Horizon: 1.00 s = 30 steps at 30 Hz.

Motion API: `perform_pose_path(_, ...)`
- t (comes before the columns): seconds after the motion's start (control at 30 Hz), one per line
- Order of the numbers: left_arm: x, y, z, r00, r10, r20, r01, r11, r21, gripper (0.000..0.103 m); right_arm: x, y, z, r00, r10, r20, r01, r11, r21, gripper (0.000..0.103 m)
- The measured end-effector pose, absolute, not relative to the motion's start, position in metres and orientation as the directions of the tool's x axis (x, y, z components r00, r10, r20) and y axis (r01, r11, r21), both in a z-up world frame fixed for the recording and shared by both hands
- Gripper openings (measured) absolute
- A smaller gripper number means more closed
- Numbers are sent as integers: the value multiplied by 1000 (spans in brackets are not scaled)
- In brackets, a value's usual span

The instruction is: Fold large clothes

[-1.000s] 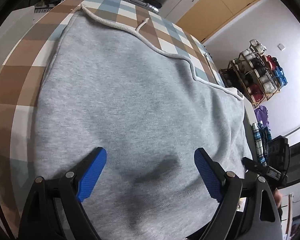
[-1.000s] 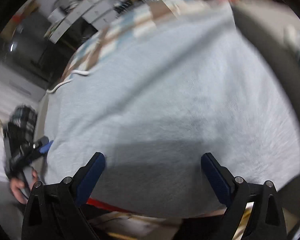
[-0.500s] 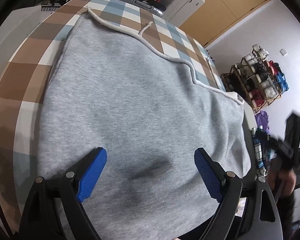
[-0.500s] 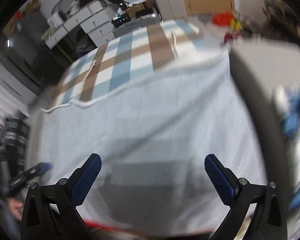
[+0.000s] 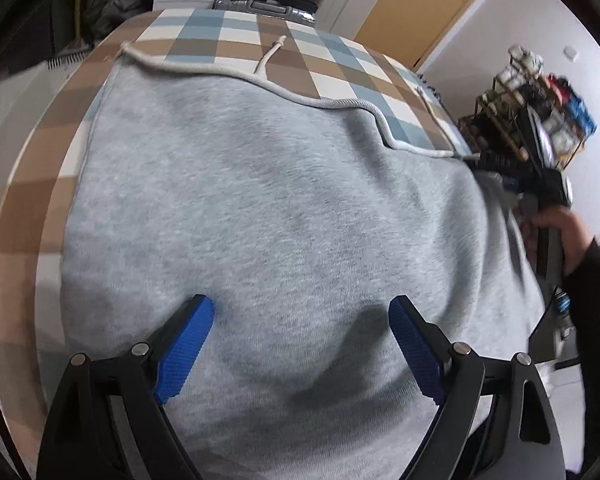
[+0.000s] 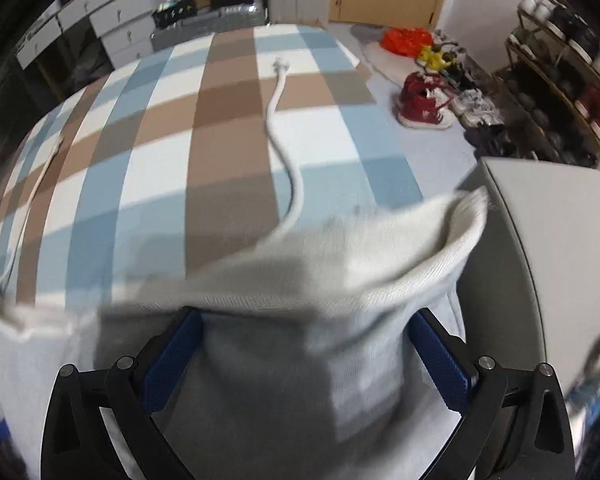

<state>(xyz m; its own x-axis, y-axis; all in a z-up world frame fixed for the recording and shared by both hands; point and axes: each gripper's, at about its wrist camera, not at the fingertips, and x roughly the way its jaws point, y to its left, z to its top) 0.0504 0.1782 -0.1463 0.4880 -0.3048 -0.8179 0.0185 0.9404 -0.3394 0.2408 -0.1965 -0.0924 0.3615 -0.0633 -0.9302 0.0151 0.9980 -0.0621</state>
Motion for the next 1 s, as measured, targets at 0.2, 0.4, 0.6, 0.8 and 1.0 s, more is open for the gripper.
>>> perform_pose_path(0.2,54,181,-146,489,-311,-815,6,936,-353,87,246,-206,-59,549,-141,-824,107,989,-98,102)
perform_pose_path(0.4,45,193,-137,522,-419,-743,-10,868,-496,87,178,-231,-2,656,95,-749,56,983,174,103)
perform_pose_path(0.6,22,160,-104,583,-513,-630,170,835,-523,87,58,-265,4,628,397,-669,18,853,522,103)
perform_pose_path(0.8,8,89,-93,515,-645,-565,386,762,-519,87,-21,-284,-54,537,595,-599,162,623,765,103)
perform_pose_path(1.0,23,54,-115,463,-605,-648,392,795,-463,87,-14,-290,-90,503,612,-610,260,566,782,103)
